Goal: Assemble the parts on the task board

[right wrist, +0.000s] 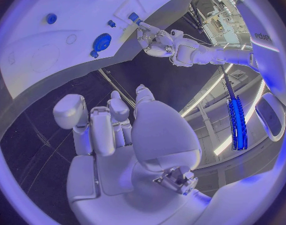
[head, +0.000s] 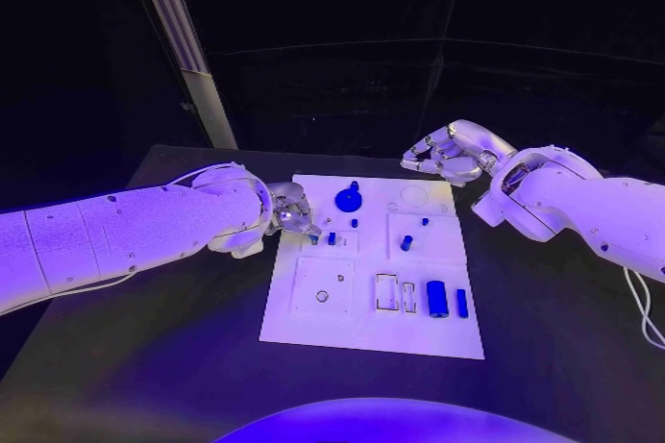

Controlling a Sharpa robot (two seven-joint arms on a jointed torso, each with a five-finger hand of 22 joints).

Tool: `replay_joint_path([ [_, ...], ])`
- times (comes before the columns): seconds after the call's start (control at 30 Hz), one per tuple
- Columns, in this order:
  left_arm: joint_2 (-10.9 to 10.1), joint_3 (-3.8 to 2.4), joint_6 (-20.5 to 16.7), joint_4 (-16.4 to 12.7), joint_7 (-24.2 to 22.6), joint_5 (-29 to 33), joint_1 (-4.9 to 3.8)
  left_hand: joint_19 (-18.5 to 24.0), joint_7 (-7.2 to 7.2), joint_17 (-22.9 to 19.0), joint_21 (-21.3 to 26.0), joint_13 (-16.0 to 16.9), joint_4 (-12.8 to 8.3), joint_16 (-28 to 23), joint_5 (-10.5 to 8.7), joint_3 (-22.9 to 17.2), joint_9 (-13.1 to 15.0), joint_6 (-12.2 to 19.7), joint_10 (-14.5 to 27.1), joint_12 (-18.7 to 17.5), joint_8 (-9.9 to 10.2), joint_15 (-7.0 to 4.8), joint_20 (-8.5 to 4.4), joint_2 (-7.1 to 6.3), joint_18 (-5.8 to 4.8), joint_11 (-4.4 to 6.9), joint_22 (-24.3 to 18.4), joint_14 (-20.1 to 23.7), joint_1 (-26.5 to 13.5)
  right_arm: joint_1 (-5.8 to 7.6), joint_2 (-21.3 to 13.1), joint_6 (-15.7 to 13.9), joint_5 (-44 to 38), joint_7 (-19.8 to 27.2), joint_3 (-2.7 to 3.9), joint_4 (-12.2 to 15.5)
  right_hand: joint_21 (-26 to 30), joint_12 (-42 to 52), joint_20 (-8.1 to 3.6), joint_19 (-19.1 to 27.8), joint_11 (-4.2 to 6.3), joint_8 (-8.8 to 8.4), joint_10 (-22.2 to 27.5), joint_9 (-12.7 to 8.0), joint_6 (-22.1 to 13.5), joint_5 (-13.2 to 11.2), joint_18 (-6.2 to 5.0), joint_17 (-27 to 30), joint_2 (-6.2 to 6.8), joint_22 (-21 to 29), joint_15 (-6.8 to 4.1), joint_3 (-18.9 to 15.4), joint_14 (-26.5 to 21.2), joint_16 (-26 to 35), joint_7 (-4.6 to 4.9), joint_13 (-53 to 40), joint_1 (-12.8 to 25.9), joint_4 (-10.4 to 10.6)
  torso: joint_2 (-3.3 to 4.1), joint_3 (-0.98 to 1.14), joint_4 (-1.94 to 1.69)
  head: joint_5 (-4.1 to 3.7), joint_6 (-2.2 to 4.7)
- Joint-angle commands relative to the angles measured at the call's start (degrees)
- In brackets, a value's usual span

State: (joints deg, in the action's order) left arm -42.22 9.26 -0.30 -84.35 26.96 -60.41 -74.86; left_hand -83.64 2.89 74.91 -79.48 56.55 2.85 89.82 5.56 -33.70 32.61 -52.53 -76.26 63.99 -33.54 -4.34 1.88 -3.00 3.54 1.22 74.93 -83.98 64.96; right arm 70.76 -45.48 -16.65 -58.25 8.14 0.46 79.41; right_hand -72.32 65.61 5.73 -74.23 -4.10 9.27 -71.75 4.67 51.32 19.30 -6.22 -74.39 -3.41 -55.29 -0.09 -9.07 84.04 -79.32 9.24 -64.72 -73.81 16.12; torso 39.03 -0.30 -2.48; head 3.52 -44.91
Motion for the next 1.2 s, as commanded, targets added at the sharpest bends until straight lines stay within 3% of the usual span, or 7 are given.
replay_joint_path([
  [0.03, 0.4, 0.01, 2.1, 0.6, 1.4, -0.9, -0.03, -0.3, 0.02, 15.1, 0.0, 0.0, -6.5, 0.2, 0.15, -6.9, 0.1, -0.4, -0.4, -0.1, -0.2, -0.29, -0.18, 0.49, -0.25, 0.18, 1.8, -6.0, 0.1, 0.11, 0.0, 0.3, 0.2, 0.7, 0.03, 0.1, 0.2, 0.3, -0.15, 0.1, 0.03, 0.34, 0.4, 0.0, -0.1, 0.1, -0.34, -0.1, -0.1, 0.1, -0.39, -0.5, 2.6, 0.3, -0.22, 0.1, -0.6, 0.0, -0.02, -0.02, 0.02, -0.01, -0.08],
  [1.2, 2.1, 0.03, 6.2, 2.7, 2.2, -0.9, 0.01, -0.3, 0.03, 15.1, 0.0, 0.1, -7.0, 0.2, 1.11, -7.9, 0.0, -0.6, -0.6, 0.0, -0.5, -0.25, -0.18, -0.19, -0.26, 0.15, 1.9, -6.0, -0.8, 0.11, -0.1, 0.3, 0.2, 0.8, 0.03, 0.2, 0.2, 0.3, -0.15, 0.1, 0.03, 0.34, 0.4, 0.0, -0.1, 0.1, -0.34, -0.1, -0.1, 0.1, -0.39, -0.5, 2.6, 0.3, -0.22, 0.1, -0.6, 0.0, -0.03, -0.02, -0.1, -0.11, -0.37],
])
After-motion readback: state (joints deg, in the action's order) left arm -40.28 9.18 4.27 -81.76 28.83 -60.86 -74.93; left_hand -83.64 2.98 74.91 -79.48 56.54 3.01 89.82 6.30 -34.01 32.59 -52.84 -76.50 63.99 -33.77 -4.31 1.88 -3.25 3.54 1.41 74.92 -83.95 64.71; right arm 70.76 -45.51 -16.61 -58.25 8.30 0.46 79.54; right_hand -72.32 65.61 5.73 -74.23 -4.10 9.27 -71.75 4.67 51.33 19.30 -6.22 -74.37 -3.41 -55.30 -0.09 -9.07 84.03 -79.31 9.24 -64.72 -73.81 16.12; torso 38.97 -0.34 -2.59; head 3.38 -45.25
